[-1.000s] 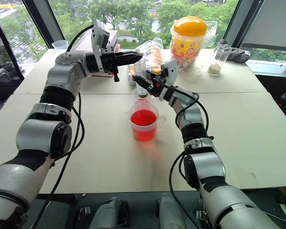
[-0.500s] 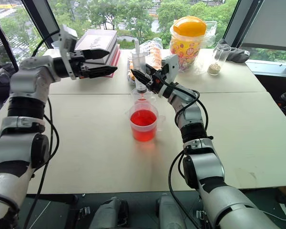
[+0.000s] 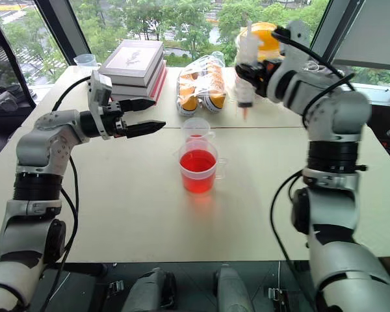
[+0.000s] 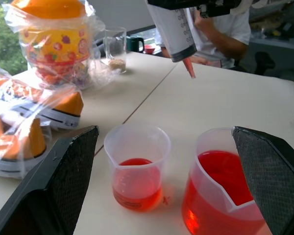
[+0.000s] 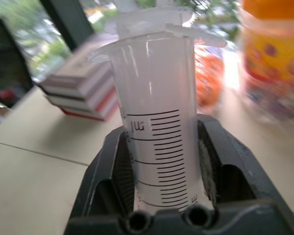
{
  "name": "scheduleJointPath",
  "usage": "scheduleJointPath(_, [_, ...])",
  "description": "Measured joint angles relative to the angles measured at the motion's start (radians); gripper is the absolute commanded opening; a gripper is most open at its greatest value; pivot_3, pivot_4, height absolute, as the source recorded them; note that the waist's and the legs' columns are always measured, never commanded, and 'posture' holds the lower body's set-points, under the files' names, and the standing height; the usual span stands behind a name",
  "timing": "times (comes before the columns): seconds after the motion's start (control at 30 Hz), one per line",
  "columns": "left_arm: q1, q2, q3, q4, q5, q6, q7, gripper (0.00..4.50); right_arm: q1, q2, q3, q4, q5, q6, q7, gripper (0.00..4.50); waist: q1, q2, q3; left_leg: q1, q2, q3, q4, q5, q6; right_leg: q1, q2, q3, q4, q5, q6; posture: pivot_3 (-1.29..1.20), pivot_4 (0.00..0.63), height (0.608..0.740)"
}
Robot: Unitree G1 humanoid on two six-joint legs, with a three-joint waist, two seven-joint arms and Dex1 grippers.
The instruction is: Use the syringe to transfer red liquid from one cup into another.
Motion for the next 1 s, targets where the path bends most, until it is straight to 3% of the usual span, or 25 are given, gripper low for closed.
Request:
scheduleJointPath(0.17, [0.032, -0.017, -0.013, -0.060, -0.034, 0.034, 0.028, 4.48, 0.132, -0.160, 0.130, 0.009, -0.001, 0.219, 0.072, 1.40, -0.005, 0.000, 0.000, 0.000, 0.000, 0.000, 0.000, 0.000, 0.001, 0.000, 0.001, 0.001, 0.000, 0.001, 0.001, 0.00, 0.150, 0.740])
scheduleJointPath(0.43, [0.057, -0.014, -0.027, -0.097, -0.058, 0.063, 0.044, 4.48, 0.241, -0.171, 0.226, 0.171, -0.068, 0.142, 0.134, 1.40, -0.004, 0.000, 0.000, 0.000, -0.001, 0.000, 0.000, 0.000, 0.001, 0.000, 0.001, 0.001, 0.000, 0.002, 0.003, 0.00, 0.150, 0.740])
scheduleJointPath(0.63, [0.064, 0.004, -0.033, -0.128, -0.065, 0.079, 0.055, 4.50, 0.251, -0.154, 0.225, 0.226, -0.095, 0.088, 0.172, 4.36, -0.003, 0.000, 0.000, 0.000, 0.000, 0.000, 0.001, 0.000, 0.001, 0.001, 0.002, 0.001, -0.001, 0.002, 0.003, 0.00, 0.150, 0.740])
scheduleJointPath(0.77, [0.082, 0.018, -0.033, -0.149, -0.078, 0.096, 0.055, 4.50, 0.261, -0.167, 0.208, 0.178, -0.091, 0.106, 0.194, 4.45, -0.002, 0.000, 0.000, 0.000, 0.000, 0.000, 0.000, 0.000, 0.001, 0.000, 0.001, 0.001, -0.001, 0.002, 0.003, 0.00, 0.150, 0.740])
scheduleJointPath(0.9, [0.097, 0.046, -0.036, -0.164, -0.083, 0.102, 0.054, 4.50, 0.332, -0.268, 0.139, -0.092, -0.008, 0.120, 0.283, 4.45, 0.003, 0.000, 0.000, 0.000, 0.000, -0.001, -0.001, 0.000, 0.001, 0.000, 0.002, 0.001, -0.001, 0.002, 0.003, 0.00, 0.150, 0.740])
scheduleJointPath(1.0, [0.116, 0.068, -0.035, -0.188, -0.090, 0.107, 0.052, 4.50, 0.419, -0.344, 0.016, -0.318, 0.063, 0.103, 0.344, 4.45, 0.010, 0.000, 0.000, 0.000, 0.000, -0.001, -0.001, 0.000, 0.001, 0.000, 0.001, 0.000, -0.002, 0.001, 0.003, 0.00, 0.150, 0.740])
